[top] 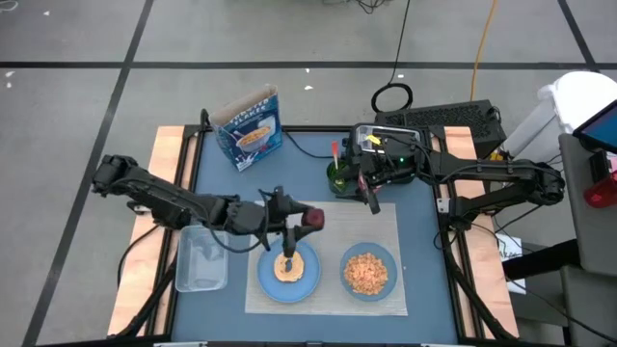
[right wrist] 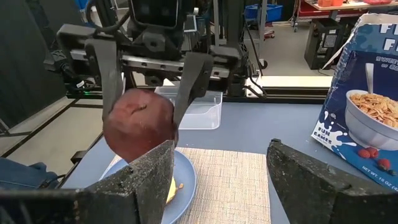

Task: Arrange a breakfast setting
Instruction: Put the red apple on the gray placemat

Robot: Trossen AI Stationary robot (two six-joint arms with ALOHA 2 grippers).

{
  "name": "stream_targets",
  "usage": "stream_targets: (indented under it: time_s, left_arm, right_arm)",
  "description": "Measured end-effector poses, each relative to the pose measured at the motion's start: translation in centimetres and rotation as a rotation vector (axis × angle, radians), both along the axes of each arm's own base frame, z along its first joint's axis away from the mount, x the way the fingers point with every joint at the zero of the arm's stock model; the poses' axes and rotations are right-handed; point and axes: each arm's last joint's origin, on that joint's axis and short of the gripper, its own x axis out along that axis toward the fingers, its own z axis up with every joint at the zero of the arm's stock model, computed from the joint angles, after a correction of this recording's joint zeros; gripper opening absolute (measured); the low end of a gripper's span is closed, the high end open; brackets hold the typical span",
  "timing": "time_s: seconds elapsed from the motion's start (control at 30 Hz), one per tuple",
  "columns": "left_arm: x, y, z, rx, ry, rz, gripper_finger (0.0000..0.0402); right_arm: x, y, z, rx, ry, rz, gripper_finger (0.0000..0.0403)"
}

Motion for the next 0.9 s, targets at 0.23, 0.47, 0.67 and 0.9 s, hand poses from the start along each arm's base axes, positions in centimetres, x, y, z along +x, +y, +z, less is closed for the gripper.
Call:
stream_targets:
  time_s: [0.23, 0.47, 0.67, 0.9]
  left_arm:
    - [0.0, 1.4, -1.1, 0.047, -0.029, 0.055, 0.0254]
    - [-1.8, 3.5, -6.0, -0.029, -0.11, 0.122, 0.0246]
    - [-3.9, 5.3, -9.5, -0.029, -0.115, 0.186, 0.0244]
    - [-4.5, 6.0, -11.6, -0.002, -0.04, 0.207, 0.0244]
  right_arm:
    - [0.0, 0.0, 0.0, 0.0, 0.0, 0.0, 0.0247]
    - [0.0, 0.0, 0.0, 0.0, 0.0, 0.0, 0.0247]
    - [0.0, 0.0, 0.0, -0.006, -0.002, 0.002, 0.0247]
    - [0.0, 0.0, 0.0, -0.034, -0.008, 0.009, 0.0247]
